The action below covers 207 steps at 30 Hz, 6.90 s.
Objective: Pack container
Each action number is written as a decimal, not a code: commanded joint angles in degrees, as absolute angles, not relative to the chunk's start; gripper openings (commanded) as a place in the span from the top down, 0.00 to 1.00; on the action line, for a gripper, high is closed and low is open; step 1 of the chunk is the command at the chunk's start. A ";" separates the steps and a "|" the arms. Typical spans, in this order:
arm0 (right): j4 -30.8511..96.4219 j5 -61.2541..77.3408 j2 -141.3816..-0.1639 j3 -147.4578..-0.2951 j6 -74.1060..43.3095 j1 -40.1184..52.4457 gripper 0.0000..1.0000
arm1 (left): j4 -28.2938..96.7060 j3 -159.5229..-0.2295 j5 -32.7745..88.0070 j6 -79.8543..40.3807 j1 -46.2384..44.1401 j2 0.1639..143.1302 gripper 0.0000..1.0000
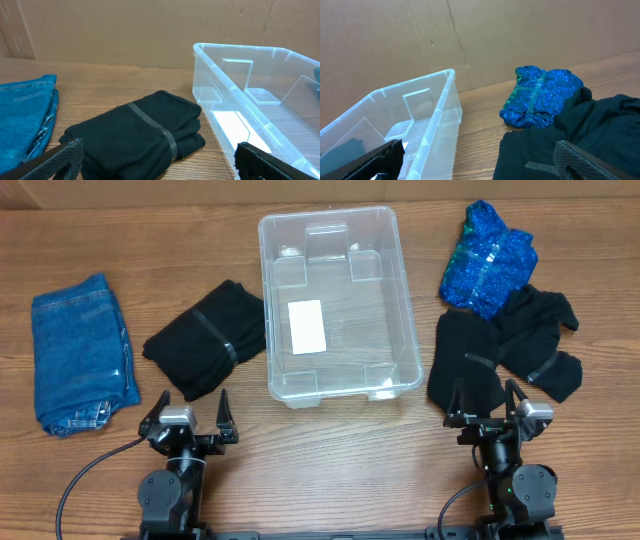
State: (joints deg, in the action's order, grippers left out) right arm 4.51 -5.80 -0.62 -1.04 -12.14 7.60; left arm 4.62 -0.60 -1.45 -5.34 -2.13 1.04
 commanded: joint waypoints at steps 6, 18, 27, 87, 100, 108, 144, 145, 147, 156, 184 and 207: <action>4.21 -5.72 -0.19 -0.45 -11.97 7.75 0.00 | 4.29 -0.27 -0.97 -3.84 -1.89 1.43 0.00; 4.21 -5.72 -0.19 -0.45 -11.97 7.75 0.00 | 4.29 -0.27 -0.97 -3.81 -1.89 1.43 0.00; 4.21 -5.72 -0.19 -0.45 -11.97 7.75 0.00 | 4.29 -0.27 -0.99 -3.84 -1.89 1.43 0.00; 67.83 -1.61 -75.05 -94.63 -8.69 -2.63 0.00 | 4.29 -0.27 -0.97 -3.81 -1.89 1.43 0.00; 66.61 2.35 -54.72 -94.56 -8.49 -3.14 0.00 | 4.29 -0.27 -0.99 -3.84 -1.89 1.43 0.00; 71.85 -3.29 -60.38 -94.45 -8.75 -4.47 0.00 | 4.29 -0.27 -0.97 -3.84 -1.89 1.43 0.00; 49.74 18.55 -99.70 -94.17 1.23 -20.60 0.00 | 4.32 -0.27 -0.97 -3.84 -1.89 1.43 0.00; 46.89 19.57 -99.98 -94.17 1.21 -20.56 0.00 | 4.29 -0.27 -0.97 -3.81 -1.89 1.45 0.00; 41.12 20.10 -100.71 -94.17 -0.75 -20.05 0.00 | 4.29 -0.27 -0.99 -3.81 -1.89 1.43 0.00; 20.32 16.10 -109.19 -94.17 -9.04 -16.23 0.00 | 4.29 -0.27 -0.99 -3.81 -1.89 1.43 0.00; 19.84 14.02 -130.30 -94.15 -13.78 -16.75 0.00 | 4.29 -0.27 -0.99 -3.81 -1.89 1.45 0.00; 27.59 14.35 -122.17 -110.37 -8.36 -15.46 0.85 | 4.29 -0.27 -0.97 -3.84 -1.89 1.45 0.00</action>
